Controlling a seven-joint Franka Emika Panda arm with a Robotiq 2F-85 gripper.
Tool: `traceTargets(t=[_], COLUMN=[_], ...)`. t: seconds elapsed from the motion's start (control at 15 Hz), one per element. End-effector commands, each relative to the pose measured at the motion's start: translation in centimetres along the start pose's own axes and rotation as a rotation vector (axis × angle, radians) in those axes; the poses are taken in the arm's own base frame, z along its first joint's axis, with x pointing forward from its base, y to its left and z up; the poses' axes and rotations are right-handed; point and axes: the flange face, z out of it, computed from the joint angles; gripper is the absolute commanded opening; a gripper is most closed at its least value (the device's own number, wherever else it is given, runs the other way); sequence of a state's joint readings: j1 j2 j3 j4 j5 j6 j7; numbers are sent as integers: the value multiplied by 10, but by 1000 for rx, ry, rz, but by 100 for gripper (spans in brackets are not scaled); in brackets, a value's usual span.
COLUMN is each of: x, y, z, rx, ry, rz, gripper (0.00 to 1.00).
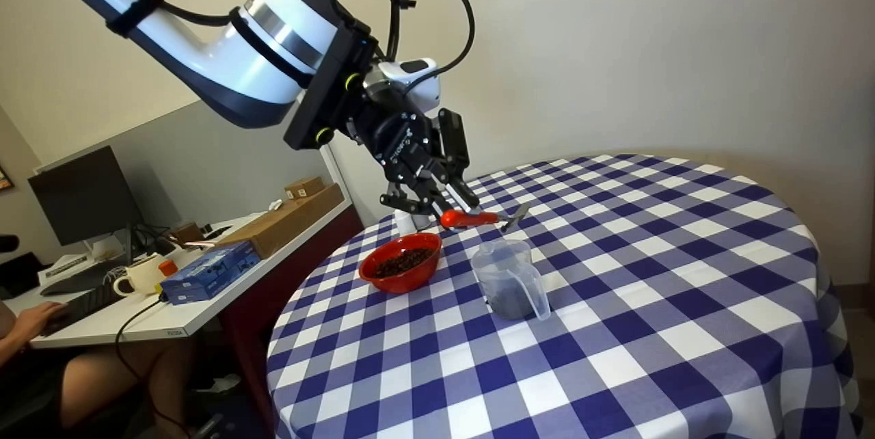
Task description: Use the spoon to place some of the contents from the red bowl into the clear jug
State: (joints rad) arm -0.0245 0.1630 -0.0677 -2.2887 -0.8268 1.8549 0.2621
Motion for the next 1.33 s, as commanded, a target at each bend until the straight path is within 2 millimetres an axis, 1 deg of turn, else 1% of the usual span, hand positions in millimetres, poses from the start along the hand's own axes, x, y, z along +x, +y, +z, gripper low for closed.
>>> traceTargets(t=[0.0,0.67,0.8,0.93,1.07,1.27], x=[0,1,1,0,-1,-1], y=[-2,-6,-7,-8,-13,-26], z=[-5,-10,-11,-14,-23,-48], rx=[-53,-168,-175,-129,-59,55], ry=[-4,29,30,25,29,70], rz=[6,-6,-10,-22,-39,-66], gripper=[5,5,5,5,5,5])
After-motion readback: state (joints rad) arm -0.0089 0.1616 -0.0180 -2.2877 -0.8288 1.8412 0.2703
